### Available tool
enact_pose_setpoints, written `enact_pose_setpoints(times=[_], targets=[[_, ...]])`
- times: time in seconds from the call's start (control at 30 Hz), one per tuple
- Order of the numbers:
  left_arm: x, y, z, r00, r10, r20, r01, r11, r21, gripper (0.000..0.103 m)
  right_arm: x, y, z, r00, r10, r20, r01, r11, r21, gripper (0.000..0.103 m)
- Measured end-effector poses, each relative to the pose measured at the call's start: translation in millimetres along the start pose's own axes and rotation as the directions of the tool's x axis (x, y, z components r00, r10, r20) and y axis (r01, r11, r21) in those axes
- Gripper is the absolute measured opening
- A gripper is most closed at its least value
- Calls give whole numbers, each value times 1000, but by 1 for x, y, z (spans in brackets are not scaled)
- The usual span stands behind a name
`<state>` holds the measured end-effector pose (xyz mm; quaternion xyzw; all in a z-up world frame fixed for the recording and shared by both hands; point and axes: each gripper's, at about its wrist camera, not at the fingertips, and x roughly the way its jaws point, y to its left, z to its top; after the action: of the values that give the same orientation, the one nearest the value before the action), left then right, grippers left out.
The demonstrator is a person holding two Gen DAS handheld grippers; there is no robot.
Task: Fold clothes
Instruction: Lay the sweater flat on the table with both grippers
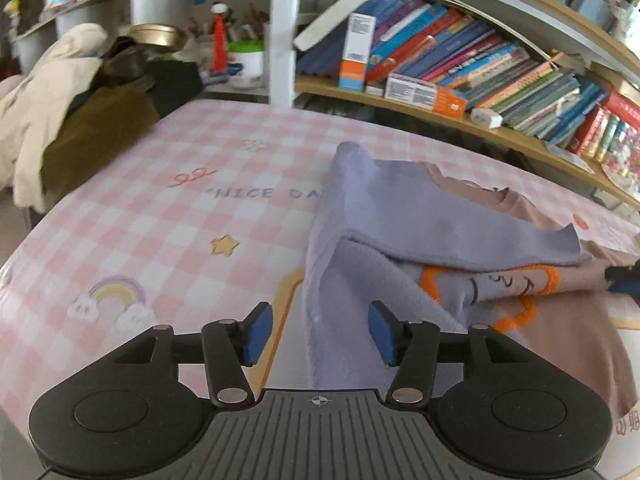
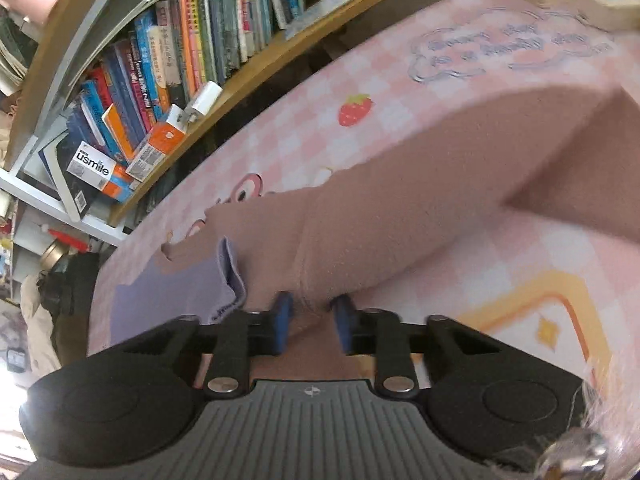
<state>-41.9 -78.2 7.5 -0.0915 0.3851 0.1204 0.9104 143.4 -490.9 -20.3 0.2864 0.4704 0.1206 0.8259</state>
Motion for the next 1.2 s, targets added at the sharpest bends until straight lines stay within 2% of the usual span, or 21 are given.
enact_pose_setpoints(times=[0.07,0.2,0.27,0.3,0.33,0.43,0.67,0.77,0.83,0.87,0.9,0.93,0.97,1.13,1.2], targets=[[-5,2,-5,1000,21,4,-21,1000,-19,54,2,11,15,998,1,68,2,999,-33,14],[-14,4,-11,998,54,7,-54,998,-38,54,26,38,42,987,-50,155,75,983,-166,16],[-19,2,-11,998,59,13,-58,998,-35,54,38,44,49,982,-101,162,137,964,-229,25],[-21,1,-12,998,61,17,-61,998,-33,54,37,42,48,982,-100,160,136,961,-240,35],[-23,0,-12,998,61,20,-60,998,-33,54,32,40,46,984,-85,155,122,962,-243,40],[-23,-2,-16,999,39,15,-38,999,-38,54,18,32,33,989,-61,136,95,960,-263,45],[9,-7,-18,998,-43,-34,41,997,-65,54,-12,13,-27,985,-163,61,174,899,-401,45],[26,-7,-13,997,-66,-50,62,995,-77,53,-18,15,-51,973,-222,62,226,865,-448,42],[37,-7,-10,994,-92,-67,88,994,-68,48,-19,18,-61,964,-256,65,257,850,-459,38],[42,-7,-8,992,-105,-75,100,993,-58,35,-20,20,-67,959,-275,71,276,840,-468,34],[47,-6,-6,990,-113,-80,110,993,-43,10,-21,22,-71,954,-291,69,289,832,-473,27],[51,-6,-4,990,-117,-83,114,993,-31,4,-22,23,-74,955,-292,54,283,839,-465,17],[53,-4,-2,991,-110,-79,108,994,-26,4,-23,23,-76,957,-287,33,270,850,-452,12],[59,10,18,995,-93,-36,93,996,13,4,-47,34,-96,972,-230,-40,204,921,-332,11],[64,16,26,995,-97,-33,98,995,36,4,-61,45,-111,979,-192,-70,162,937,-310,11]])
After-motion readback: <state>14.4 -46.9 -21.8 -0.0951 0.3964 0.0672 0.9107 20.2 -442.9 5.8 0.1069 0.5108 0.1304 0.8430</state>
